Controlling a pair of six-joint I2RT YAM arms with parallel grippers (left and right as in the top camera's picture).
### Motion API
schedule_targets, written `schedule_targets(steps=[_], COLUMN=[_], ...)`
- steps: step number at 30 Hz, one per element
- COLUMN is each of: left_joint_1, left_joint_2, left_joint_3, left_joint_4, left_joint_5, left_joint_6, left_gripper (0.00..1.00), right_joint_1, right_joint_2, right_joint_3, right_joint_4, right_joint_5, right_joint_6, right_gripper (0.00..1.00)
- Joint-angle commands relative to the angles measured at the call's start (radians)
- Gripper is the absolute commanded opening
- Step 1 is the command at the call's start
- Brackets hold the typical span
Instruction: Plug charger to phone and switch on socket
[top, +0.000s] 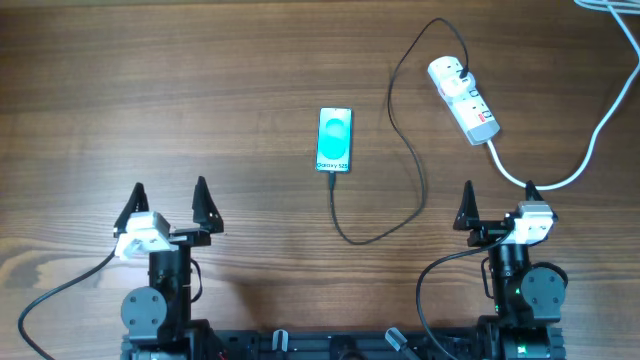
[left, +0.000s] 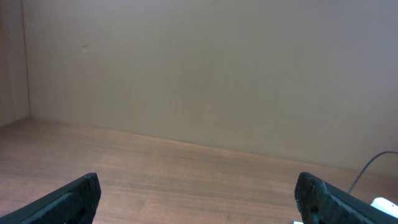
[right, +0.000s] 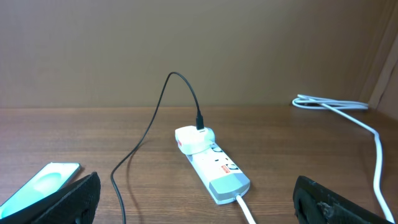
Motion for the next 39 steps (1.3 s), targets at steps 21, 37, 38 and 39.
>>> schedule_targets(steps=[21, 37, 38, 39], left_joint_1=[0.007, 0.008, 0.008, 0.007], left_joint_2=[-0.011, -0.011, -0.011, -0.011], left_joint_3=[-0.068, -0.068, -0.068, -0.068], left_joint_4=[-0.161, -0.155, -0.154, -0.154], left_joint_5=[0.070, -0.011, -0.013, -0.014], left_joint_6=[0.160, 0.156, 0.156, 0.156], left_gripper=[1.00, 1.00, 1.00, 1.00], right_joint_1=[-0.004, -0.004, -0.004, -0.004], right_joint_2=[-0.002, -0.002, -0.002, -0.002], right_joint_3=[-0.001, -0.001, -0.001, -0.001], right_joint_4=[0.006, 0.006, 0.006, 0.006], right_joint_5=[0.010, 0.010, 0.010, 0.010], right_joint_6=[-0.004, -0.003, -0.004, -0.004], right_gripper=[1.00, 1.00, 1.00, 1.00])
